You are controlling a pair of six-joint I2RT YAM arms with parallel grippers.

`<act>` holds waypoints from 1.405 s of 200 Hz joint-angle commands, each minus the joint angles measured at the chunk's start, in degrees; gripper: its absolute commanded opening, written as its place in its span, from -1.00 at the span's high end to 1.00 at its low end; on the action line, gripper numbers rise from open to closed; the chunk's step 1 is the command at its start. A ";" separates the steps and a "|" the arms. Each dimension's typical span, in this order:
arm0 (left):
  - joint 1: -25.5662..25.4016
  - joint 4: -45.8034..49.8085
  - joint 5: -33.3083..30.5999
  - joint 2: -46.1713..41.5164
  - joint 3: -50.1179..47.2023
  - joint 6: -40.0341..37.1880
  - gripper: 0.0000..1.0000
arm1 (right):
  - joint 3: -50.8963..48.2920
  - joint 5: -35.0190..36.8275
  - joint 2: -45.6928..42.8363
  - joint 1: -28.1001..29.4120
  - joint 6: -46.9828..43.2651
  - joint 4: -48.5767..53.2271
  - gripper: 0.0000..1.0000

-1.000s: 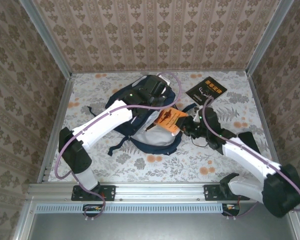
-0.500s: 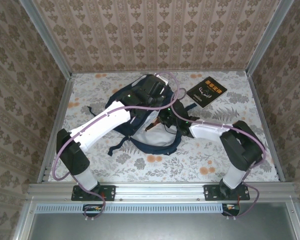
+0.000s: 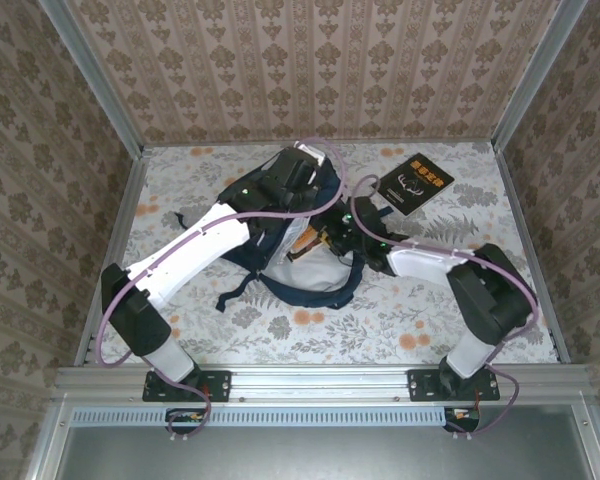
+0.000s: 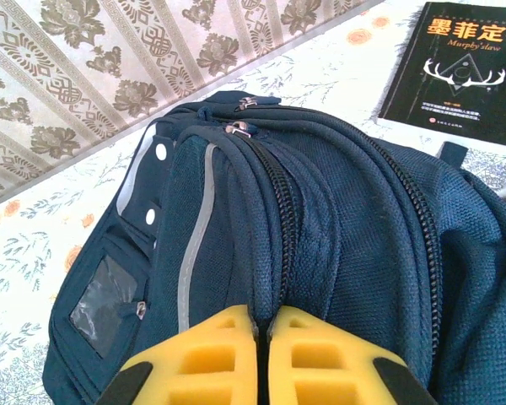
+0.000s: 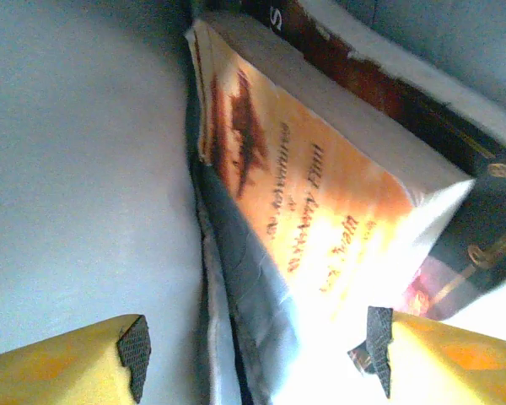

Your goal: Pack books, pencil case, and school supplies into a backpack

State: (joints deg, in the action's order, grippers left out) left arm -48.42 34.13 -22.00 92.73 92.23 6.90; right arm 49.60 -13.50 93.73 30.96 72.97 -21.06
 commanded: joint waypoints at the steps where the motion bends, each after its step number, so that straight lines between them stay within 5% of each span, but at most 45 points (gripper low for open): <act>1: 1.21 -6.14 -1.11 -4.24 0.30 -1.06 0.85 | -3.05 -6.25 -7.13 -2.81 -3.86 2.78 -0.40; 40: 2.20 -4.88 1.53 -5.49 -3.10 -3.37 0.86 | -4.91 -1.02 -20.59 -7.19 -13.83 18.89 -0.24; 75: 2.93 -1.50 9.57 -9.18 -7.43 -6.42 0.87 | 2.40 4.66 -21.74 -15.34 -23.31 32.94 -0.24; 112: 3.02 0.32 18.21 -13.02 -12.51 -5.03 0.63 | 16.44 7.67 -9.00 -19.89 -31.03 41.94 -0.31; 136: 3.24 0.40 17.47 -14.08 -14.98 0.75 -0.19 | 24.61 9.27 0.97 -21.37 -31.84 43.73 -0.37; 157: 3.81 0.38 15.75 -14.66 -16.45 4.93 -0.50 | 32.14 10.72 9.26 -21.96 -31.87 44.69 -0.51; 206: 7.09 1.55 9.68 -16.54 -20.56 15.08 -0.73 | 47.31 12.17 25.50 -23.29 -32.73 48.33 -0.78; 281: 11.92 1.64 7.60 -18.92 -24.30 19.35 -0.93 | 60.00 8.85 39.37 -25.67 -32.50 51.53 -0.79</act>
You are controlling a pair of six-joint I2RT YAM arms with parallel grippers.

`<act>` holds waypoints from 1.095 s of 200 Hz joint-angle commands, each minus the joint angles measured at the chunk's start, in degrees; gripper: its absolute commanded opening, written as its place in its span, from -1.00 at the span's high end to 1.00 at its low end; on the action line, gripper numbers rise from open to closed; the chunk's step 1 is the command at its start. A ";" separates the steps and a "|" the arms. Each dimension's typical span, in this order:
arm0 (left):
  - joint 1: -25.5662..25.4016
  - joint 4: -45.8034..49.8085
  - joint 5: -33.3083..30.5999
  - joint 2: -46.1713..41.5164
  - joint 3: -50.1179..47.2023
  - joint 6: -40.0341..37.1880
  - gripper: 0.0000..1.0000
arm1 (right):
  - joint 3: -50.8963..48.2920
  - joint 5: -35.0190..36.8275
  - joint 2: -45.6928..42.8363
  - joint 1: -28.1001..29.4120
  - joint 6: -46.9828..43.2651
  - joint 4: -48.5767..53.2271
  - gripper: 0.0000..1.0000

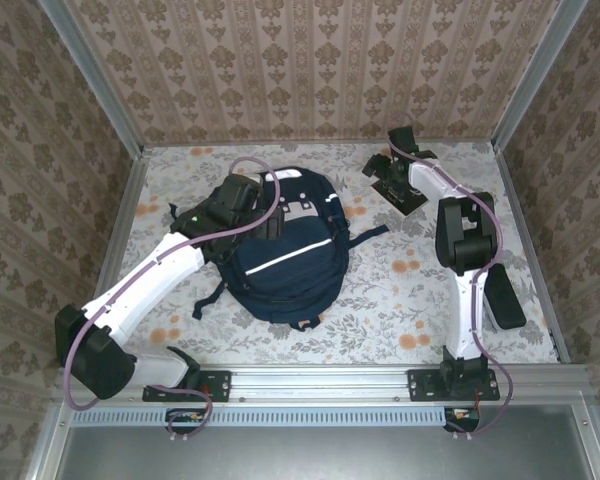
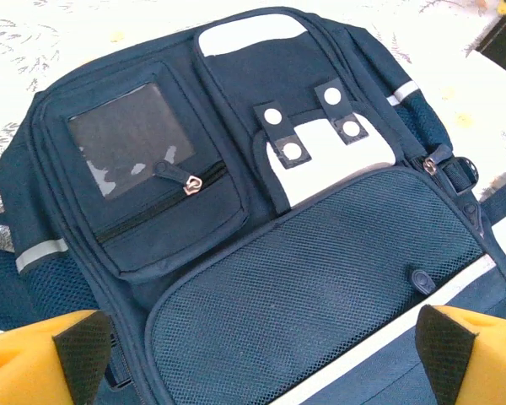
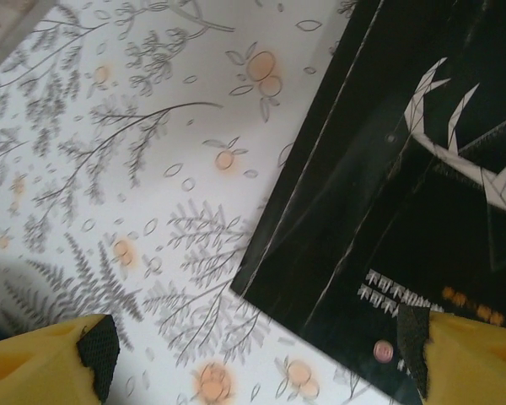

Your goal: Pack books, pencil case, and school supplies into a backpack

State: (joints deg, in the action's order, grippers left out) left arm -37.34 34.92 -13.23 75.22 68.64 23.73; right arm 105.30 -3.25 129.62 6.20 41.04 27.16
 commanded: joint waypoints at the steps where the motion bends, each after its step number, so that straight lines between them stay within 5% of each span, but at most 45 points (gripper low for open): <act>1: 0.85 0.81 -1.13 -1.40 -0.71 2.54 -0.93 | 4.68 -1.40 3.60 -0.96 -0.56 3.33 -0.79; 46: 1.22 0.63 0.00 -1.22 -0.51 3.11 -0.94 | 6.14 -4.49 6.04 -1.71 -1.00 7.62 -0.79; 106: 1.31 0.55 3.42 1.04 1.43 3.50 -0.95 | -4.66 -12.73 1.60 -1.80 -1.55 8.21 -0.76; 219: 1.38 -0.38 7.33 3.67 2.99 4.43 -1.00 | -43.95 -18.86 -21.51 -0.17 2.40 -8.92 -0.78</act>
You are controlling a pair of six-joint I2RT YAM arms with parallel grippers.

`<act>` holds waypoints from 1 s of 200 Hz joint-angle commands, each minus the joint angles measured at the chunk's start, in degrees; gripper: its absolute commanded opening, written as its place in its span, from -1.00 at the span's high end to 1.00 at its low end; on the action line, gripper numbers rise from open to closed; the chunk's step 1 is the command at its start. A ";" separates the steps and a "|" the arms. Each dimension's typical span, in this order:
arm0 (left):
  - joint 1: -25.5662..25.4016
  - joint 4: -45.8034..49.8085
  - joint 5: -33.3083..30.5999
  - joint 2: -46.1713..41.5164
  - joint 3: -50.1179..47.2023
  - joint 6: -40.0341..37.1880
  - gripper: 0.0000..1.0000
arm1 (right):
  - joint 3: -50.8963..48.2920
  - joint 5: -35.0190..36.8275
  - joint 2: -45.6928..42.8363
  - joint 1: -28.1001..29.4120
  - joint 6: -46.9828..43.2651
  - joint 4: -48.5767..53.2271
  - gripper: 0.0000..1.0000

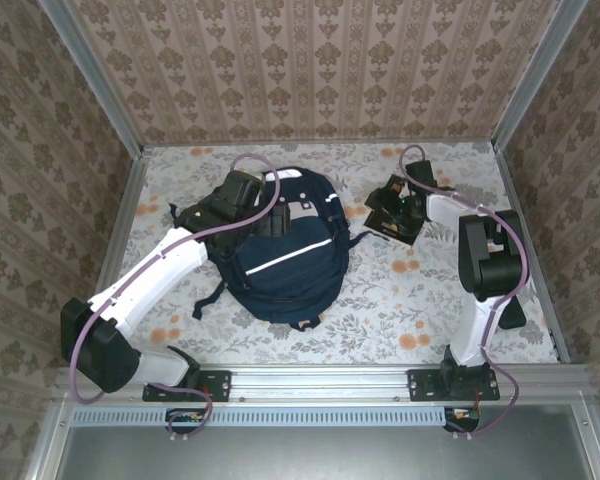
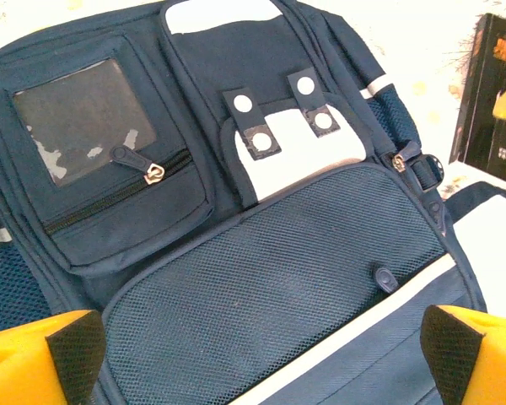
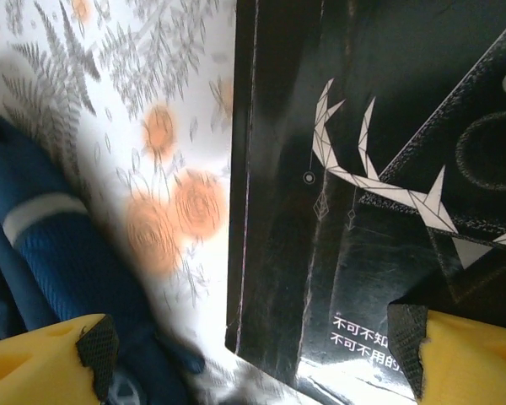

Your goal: Pack books, pencil case, and school supplies into a backpack

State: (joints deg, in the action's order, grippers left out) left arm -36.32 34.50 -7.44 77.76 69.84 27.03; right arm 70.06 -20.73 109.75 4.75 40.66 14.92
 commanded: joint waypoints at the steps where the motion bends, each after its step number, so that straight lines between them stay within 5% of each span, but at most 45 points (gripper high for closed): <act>1: 0.32 0.04 1.55 1.20 1.79 1.11 -1.00 | -8.98 -1.35 -1.91 1.38 2.85 3.21 -0.78; 117: 0.10 -1.88 7.82 4.62 4.35 3.09 -1.00 | -44.35 13.72 -33.73 14.37 11.28 -1.75 -0.74; 173: -1.65 -3.51 13.46 9.21 7.71 5.66 -1.00 | -37.17 23.26 -47.86 14.68 0.80 12.57 -0.78; 200: -5.36 -4.85 16.88 13.95 10.61 7.78 -0.95 | -34.93 23.21 -47.79 7.14 -4.30 13.61 -0.78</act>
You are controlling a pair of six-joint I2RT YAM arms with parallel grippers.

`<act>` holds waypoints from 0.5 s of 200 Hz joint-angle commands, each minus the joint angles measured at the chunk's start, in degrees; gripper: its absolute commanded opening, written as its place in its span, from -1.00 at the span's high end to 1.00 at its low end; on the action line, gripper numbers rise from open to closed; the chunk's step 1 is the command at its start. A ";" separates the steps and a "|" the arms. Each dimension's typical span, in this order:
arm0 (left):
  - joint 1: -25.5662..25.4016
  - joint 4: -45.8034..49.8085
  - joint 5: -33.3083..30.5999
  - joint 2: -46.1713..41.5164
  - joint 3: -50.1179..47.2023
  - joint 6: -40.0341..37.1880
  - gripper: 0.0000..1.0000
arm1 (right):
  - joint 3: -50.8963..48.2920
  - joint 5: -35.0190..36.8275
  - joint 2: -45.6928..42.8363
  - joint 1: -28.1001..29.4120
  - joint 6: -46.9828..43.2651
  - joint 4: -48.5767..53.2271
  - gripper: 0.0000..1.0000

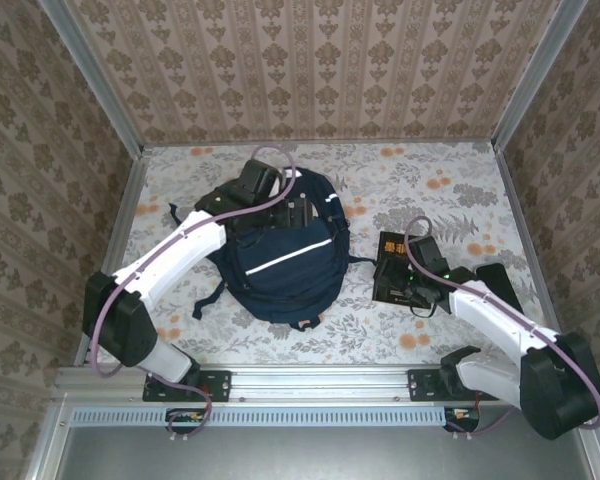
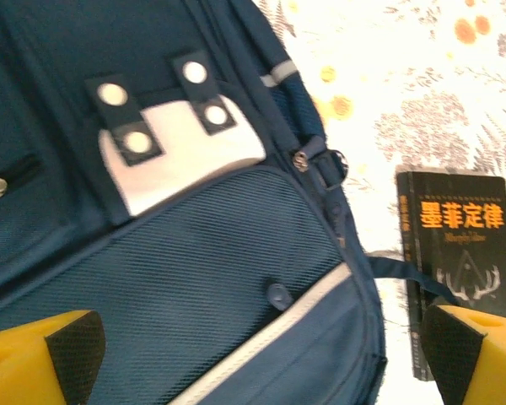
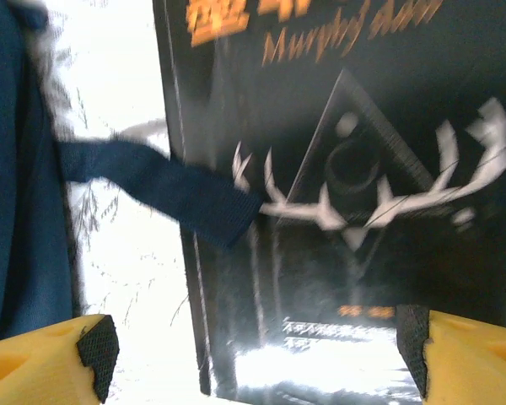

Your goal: Pack books, pencil case, and school supplies into a backpack

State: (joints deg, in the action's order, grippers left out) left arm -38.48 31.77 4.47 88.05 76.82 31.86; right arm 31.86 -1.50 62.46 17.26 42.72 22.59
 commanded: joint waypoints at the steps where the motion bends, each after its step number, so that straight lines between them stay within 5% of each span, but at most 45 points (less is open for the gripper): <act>1: -3.32 -2.13 5.08 3.94 3.84 3.04 -0.94 | 3.33 3.79 -0.40 -5.68 -6.56 6.00 -0.78; 43: -10.10 -2.04 9.34 15.51 11.51 9.73 -0.49 | 7.73 0.19 7.63 -15.52 -13.00 6.57 -0.63; 100: -18.43 0.30 6.58 26.65 18.24 13.87 -0.05 | 9.81 -3.25 16.82 -18.31 -13.58 6.66 -0.23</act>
State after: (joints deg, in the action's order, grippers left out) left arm -54.61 30.00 11.57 112.14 92.03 42.98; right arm 40.45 -2.15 78.04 -0.80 30.35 27.27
